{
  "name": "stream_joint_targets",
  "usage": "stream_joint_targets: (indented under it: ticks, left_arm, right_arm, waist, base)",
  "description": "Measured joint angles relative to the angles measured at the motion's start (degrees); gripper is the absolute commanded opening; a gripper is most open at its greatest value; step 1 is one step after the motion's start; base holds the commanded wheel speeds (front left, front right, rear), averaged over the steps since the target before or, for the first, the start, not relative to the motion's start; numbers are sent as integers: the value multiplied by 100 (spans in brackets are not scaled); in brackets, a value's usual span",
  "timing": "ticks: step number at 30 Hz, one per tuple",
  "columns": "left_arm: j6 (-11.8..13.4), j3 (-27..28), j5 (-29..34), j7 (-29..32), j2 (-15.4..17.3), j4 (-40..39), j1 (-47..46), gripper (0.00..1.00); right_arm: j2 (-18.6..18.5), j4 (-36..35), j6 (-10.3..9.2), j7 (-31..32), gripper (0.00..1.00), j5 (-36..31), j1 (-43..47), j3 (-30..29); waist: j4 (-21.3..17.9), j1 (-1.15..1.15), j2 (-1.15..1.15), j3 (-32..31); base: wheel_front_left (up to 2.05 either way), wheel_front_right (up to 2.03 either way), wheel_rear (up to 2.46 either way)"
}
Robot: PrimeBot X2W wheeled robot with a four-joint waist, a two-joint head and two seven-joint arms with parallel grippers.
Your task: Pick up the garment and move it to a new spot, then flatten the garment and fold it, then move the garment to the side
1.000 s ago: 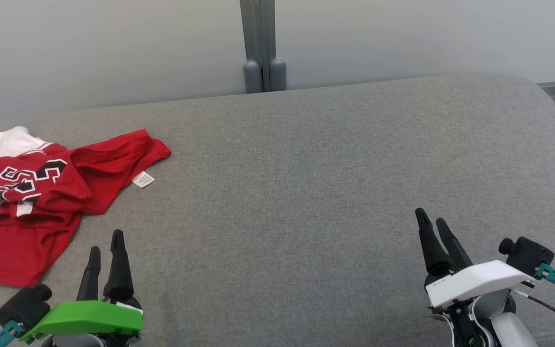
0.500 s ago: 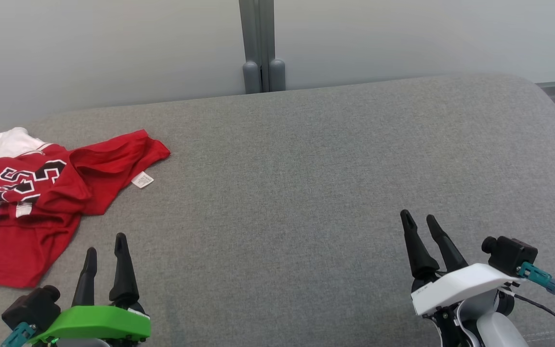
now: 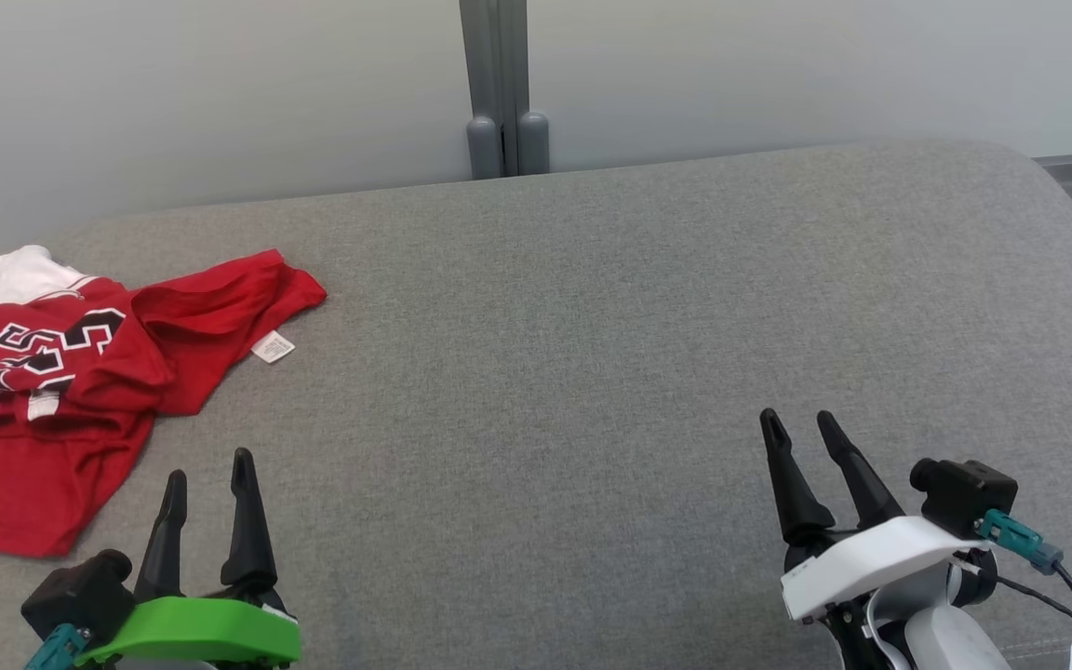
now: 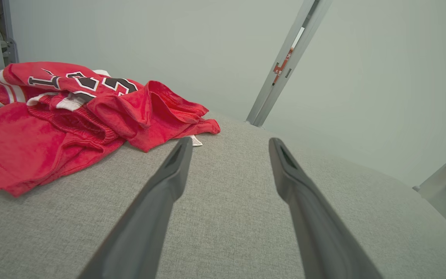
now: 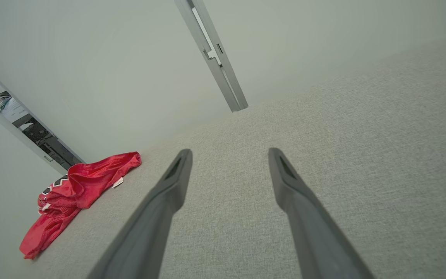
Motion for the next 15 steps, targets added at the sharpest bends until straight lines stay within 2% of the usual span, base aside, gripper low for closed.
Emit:
stream_joint_targets:
  ticks: [15]
  left_arm:
    - [-109,-90,795,-209,4,43,51,100]
  right_arm:
    - [-5,31,0,-203,100,-847,-28,34]
  waist:
    - [-7,0,0,39]
  base:
    - [0,0,0]
